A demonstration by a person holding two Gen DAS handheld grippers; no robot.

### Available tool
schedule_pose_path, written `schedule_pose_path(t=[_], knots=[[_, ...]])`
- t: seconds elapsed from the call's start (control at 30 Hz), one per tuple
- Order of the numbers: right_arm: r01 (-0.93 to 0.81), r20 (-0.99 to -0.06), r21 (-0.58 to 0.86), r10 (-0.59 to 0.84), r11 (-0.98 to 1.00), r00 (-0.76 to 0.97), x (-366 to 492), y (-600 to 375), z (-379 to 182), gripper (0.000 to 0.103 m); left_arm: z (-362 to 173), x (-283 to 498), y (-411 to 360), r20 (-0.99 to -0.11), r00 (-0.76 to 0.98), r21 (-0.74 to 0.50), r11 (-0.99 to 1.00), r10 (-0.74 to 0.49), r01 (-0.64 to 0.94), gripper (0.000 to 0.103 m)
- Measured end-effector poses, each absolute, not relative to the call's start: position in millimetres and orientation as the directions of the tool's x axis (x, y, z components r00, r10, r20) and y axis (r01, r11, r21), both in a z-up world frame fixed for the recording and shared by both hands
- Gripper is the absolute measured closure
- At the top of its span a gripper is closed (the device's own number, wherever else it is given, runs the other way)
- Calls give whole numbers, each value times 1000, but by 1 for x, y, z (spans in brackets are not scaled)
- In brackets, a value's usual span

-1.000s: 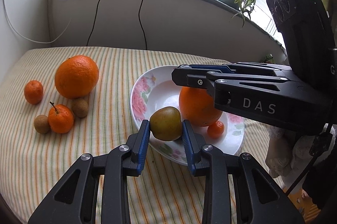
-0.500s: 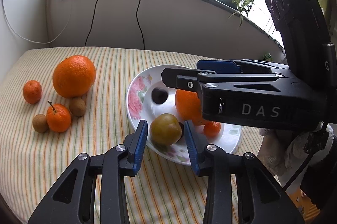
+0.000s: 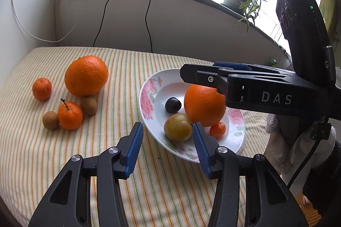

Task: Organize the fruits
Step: 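Withdraw both tools from the plate toward the large orange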

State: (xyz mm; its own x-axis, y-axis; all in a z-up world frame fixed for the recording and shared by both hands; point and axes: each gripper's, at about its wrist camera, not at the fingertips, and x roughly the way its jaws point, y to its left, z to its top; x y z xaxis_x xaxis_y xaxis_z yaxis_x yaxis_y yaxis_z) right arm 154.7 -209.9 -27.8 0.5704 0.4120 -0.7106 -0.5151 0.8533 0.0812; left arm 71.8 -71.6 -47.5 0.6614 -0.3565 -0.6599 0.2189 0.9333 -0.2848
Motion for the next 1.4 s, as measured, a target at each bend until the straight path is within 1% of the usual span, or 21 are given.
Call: schedule_pose_path(t=[0.23,0.7,0.73,0.77,0.8,0.87,0.9,1.07,1.17,1.27,1.4], knots=[[-532,-697,88,434,842,571,149,-206,-19,26,-46,61,-53,-654,683,-277,943,-325,183,56],[-574,-709,107,467,812,529,153,-179,-18,26,-50,54,-7,-663,702,-286,955,-260,83,56],[-576,-712,115,471,809,520,155,-177,-18,25,-50,55,-4,-666,700,-291,954,-260,77,54],[-579,-716,126,477,806,509,156,-176,-18,22,-50,58,0,-665,700,-297,952,-260,71,44],[-581,-721,137,483,802,496,158,-174,-19,20,-50,59,3,-663,702,-306,950,-260,62,38],[-585,-732,161,494,795,469,163,-170,-20,13,-50,63,10,-662,696,-329,942,-278,63,38],[-588,-739,170,497,791,455,165,-167,-21,12,-49,66,12,-664,693,-336,940,-283,62,37],[-601,-764,224,521,767,381,179,-154,-24,11,-47,80,27,-658,693,-368,929,-294,46,36],[-581,-762,300,557,756,331,193,-150,-22,11,-47,90,36,-649,691,-410,911,-319,35,36],[-557,-754,377,594,740,279,208,-146,-22,11,-47,100,42,-648,688,-425,905,-327,31,36],[-533,-753,414,606,738,255,222,-138,-22,11,-49,111,46,-655,678,-433,901,-335,27,36]])
